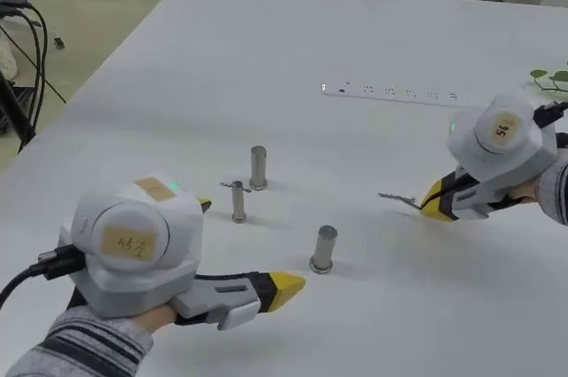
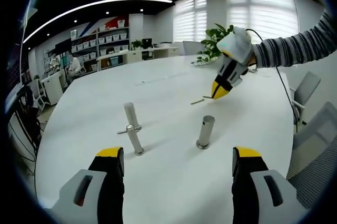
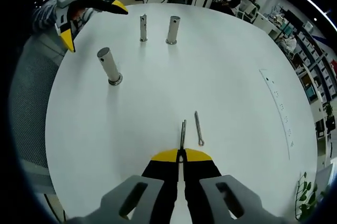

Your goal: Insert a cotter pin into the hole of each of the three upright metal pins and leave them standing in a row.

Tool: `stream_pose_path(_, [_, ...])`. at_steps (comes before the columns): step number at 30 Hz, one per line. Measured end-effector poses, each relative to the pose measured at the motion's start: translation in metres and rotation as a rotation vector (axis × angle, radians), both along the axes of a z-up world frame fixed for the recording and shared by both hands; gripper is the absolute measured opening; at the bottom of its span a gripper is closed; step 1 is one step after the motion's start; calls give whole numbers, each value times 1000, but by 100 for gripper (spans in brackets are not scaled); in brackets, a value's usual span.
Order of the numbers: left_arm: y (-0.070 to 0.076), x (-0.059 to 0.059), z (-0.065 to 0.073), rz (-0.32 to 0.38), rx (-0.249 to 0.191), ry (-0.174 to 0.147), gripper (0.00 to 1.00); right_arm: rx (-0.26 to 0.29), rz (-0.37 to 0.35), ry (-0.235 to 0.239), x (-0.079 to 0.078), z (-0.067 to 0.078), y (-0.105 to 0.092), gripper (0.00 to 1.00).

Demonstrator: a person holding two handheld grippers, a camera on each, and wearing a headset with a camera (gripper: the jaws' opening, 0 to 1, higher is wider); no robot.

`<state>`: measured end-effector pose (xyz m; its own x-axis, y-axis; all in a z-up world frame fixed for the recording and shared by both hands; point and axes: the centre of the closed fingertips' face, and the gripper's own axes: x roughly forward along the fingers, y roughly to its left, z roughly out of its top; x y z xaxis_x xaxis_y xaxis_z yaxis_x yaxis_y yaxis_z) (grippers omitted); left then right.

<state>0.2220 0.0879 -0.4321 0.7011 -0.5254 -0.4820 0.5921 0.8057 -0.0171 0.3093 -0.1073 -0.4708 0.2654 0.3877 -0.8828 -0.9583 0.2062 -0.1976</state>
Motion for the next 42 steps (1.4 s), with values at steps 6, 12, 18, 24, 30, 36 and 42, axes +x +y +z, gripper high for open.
stream_pose_path(6, [-8, -4, 0, -11, -18, 13, 79, 25, 20, -20, -15, 11, 1, 0])
stream_pose_path(12, [-17, -9, 7, -18, -71, 29, 75, 49, 49, -47, -30, 24, 3, 0])
stream_pose_path(18, [-24, -18, 13, -37, -117, 56, 65, 83, 138, -100, -48, 38, 15, 0])
stream_pose_path(24, [-37, -27, 16, -69, -141, 76, 58, 91, 209, -119, -69, 42, 27, 0])
stream_pose_path(30, [-48, -34, 17, -96, -167, 98, 51, 105, 271, -136, -85, 43, 39, 0])
stream_pose_path(36, [-59, -39, 20, -107, -221, 126, 47, 129, 310, -152, -97, 46, 51, 0])
stream_pose_path(42, [-67, -42, 22, -101, -280, 158, 40, 155, 368, -158, -114, 45, 66, 0])
